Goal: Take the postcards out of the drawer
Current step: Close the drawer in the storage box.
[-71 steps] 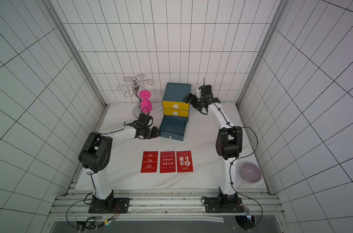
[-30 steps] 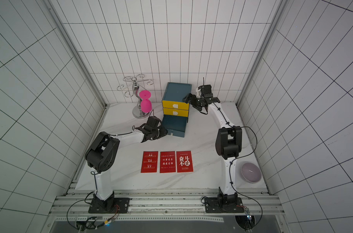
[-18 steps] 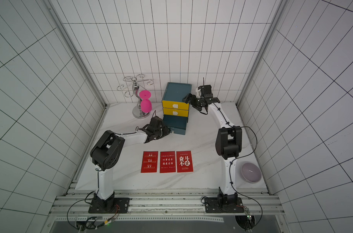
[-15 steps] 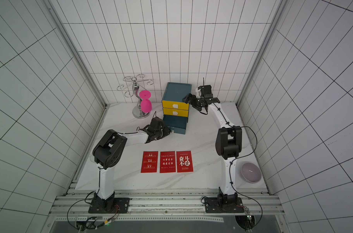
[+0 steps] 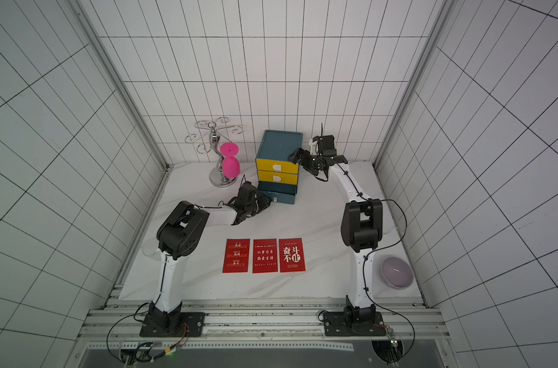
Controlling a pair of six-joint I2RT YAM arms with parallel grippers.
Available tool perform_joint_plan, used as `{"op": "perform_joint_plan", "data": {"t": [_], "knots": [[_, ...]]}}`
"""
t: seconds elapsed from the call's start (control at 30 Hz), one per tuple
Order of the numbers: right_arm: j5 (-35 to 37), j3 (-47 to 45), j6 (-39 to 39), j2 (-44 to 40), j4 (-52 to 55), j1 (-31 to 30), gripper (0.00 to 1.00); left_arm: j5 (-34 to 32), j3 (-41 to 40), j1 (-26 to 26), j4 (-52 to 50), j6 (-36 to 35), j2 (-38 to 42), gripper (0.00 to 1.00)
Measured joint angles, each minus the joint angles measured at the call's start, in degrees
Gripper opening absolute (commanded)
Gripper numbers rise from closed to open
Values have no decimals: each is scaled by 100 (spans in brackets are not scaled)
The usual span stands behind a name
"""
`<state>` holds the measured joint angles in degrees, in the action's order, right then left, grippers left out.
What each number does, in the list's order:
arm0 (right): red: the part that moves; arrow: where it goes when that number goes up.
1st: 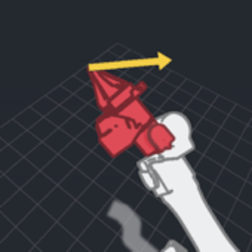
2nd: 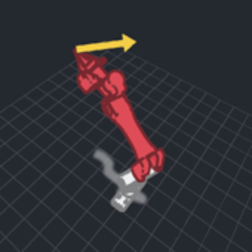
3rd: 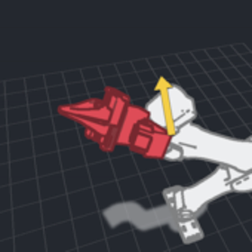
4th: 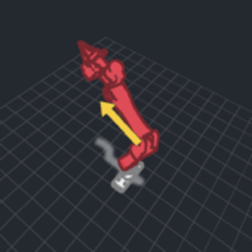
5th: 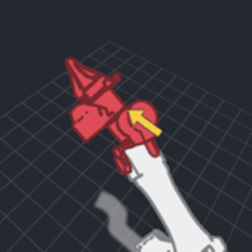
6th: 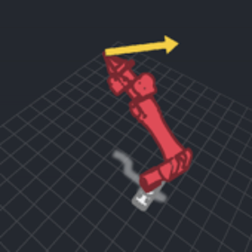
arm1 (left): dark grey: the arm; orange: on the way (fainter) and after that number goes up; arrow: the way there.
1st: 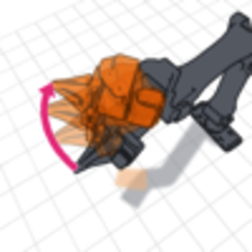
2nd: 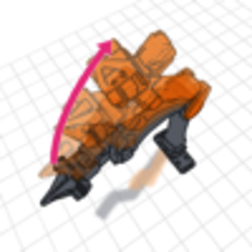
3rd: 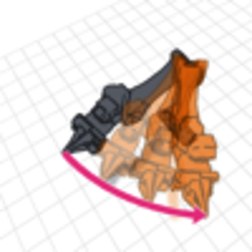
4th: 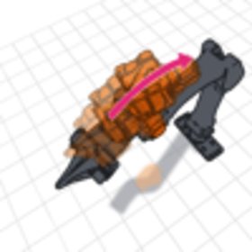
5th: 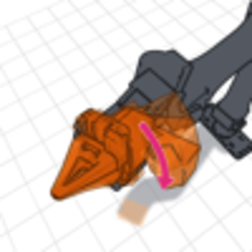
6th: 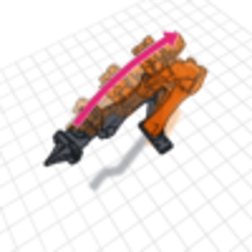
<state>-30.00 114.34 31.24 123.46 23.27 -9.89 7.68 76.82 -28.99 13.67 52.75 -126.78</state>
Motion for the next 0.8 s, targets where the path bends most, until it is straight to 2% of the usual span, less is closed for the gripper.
{"op": "perform_joint_plan", "data": {"t": [0.3, 0.8], "knots": [[-15, -122, 31, -48, -111, 0, 98, 142, 682, 138, 31, 107, -461, 40], [-17, -291, 79, -131, -240, 0, 98, 319, 1082, 260, 195, 345, -815, 42]]}}
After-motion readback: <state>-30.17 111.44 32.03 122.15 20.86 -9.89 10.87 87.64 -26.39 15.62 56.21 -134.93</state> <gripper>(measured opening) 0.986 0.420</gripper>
